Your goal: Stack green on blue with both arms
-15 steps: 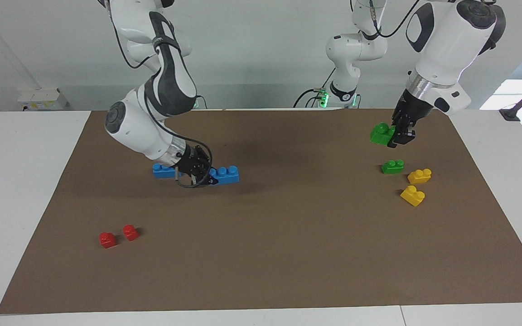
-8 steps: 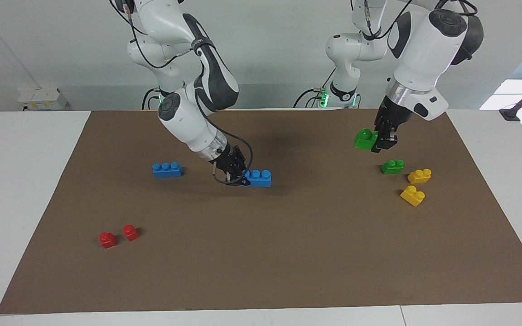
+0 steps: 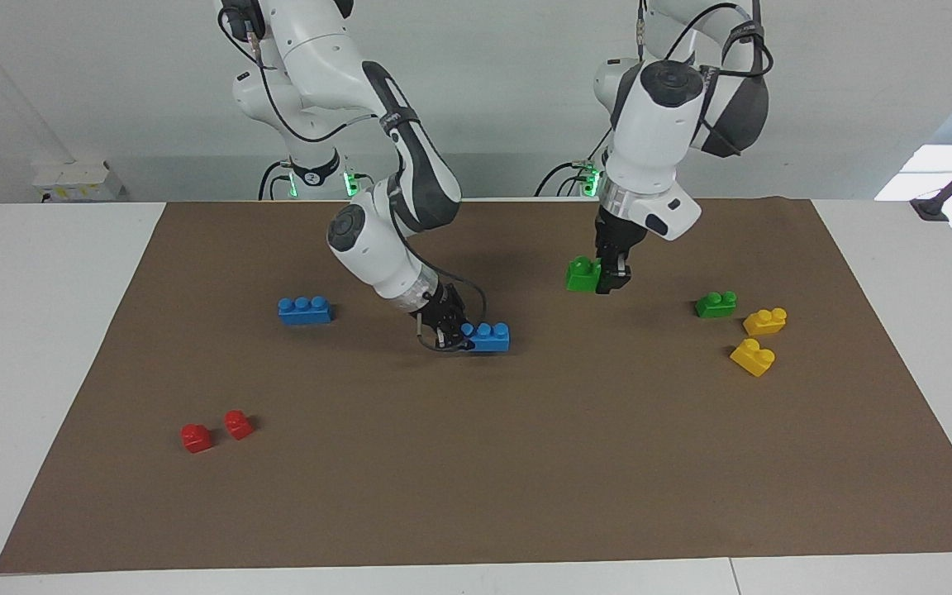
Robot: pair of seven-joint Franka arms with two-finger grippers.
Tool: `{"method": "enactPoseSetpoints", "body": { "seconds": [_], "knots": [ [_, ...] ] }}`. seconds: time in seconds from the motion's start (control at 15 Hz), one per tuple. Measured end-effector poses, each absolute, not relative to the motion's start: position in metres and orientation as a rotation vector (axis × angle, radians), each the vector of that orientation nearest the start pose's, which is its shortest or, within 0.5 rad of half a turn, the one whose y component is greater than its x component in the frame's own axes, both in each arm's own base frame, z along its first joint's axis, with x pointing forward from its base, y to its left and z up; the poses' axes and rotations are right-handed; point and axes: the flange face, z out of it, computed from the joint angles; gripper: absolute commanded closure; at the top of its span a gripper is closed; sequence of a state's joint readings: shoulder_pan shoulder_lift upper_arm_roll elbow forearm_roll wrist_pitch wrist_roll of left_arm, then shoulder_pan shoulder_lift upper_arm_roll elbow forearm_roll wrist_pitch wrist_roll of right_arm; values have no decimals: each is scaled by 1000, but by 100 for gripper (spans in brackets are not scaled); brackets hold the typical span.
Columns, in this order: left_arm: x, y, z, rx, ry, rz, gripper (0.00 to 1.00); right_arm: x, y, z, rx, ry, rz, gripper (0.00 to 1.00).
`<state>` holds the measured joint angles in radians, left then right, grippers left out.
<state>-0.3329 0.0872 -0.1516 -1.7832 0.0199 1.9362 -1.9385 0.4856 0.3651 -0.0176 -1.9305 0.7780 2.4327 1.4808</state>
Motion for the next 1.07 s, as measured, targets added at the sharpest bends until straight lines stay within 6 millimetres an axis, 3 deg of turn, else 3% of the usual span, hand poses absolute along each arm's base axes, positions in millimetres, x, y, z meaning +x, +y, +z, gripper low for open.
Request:
{"method": "enactPoseSetpoints", "body": {
  "seconds": [0.47, 0.73, 1.07],
  "knots": [
    [511, -350, 444, -2267, -2218, -107, 100, 551, 294, 298, -1929, 1863, 519, 100],
    [499, -372, 417, -2239, -2242, -145, 100, 546, 287, 286, -1922, 1890, 502, 100],
    [487, -403, 370, -2225, -2237, -184, 100, 543, 285, 278, -1902, 1899, 523, 100]
  ]
}}
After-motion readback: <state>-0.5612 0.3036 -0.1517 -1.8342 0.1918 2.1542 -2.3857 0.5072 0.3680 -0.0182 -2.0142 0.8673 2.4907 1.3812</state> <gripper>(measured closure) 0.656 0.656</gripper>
